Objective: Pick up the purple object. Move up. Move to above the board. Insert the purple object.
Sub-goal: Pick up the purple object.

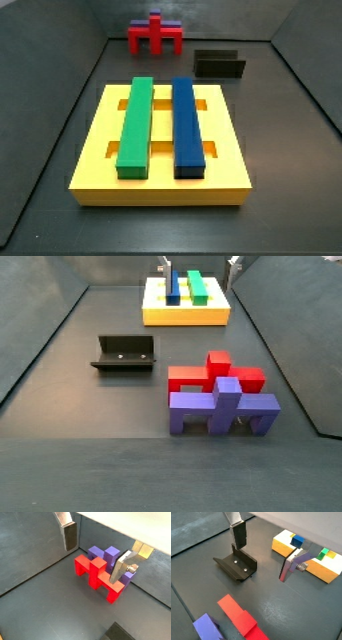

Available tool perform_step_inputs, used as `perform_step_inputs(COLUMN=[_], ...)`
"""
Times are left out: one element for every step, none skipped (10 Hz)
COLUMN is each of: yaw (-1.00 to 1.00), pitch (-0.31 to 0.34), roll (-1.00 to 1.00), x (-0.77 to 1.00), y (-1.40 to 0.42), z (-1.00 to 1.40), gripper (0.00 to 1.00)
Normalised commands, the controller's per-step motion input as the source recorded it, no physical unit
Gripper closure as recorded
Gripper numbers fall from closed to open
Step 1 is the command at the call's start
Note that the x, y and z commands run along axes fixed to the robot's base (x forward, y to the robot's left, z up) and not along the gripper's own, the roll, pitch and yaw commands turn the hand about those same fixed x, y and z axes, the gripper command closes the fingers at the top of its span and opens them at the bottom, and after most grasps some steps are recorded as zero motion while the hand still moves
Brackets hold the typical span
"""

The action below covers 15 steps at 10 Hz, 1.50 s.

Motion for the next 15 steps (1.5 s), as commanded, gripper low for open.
perform_step_inputs(yaw=[0.0, 0.0, 0.0, 0.0, -0.03, -0.09, -0.1, -0.11, -0.09, -0.14, -0.17, -0.17, -0.13, -0.06, -0.06], pitch=[0.0, 0.0, 0.0, 0.011, 0.034, 0.046, 0.079, 0.067, 0.063, 0.027, 0.0, 0.0, 0.017, 0.0, -0.001], roll=[0.0, 0.01, 0.0, 0.0, -0.04, -0.02, 0.01, 0.0, 0.0, 0.0, 0.0, 0.0, 0.0, 0.0, 0.0], x=[0.0, 0.0, 0.0, -0.01, 0.0, -0.06, -0.08, -0.17, -0.27, -0.4, -0.44, -0.23, 0.0, 0.14, 0.0], y=[0.03, 0.0, 0.13, 0.26, 0.57, 0.81, 0.86, 0.87, 0.88, 0.81, 0.77, 0.65, 0.49, 0.19, 0.19], z=[-0.09, -0.05, -0.12, -0.25, -0.31, -0.15, -0.08, -0.07, -0.1, -0.26, -0.4, -0.57, -0.7, -0.69, -0.65], gripper=[0.0, 0.0, 0.0, 0.0, 0.0, 0.0, 0.0, 0.0, 0.0, 0.0, 0.0, 0.0, 0.0, 0.0, 0.0])
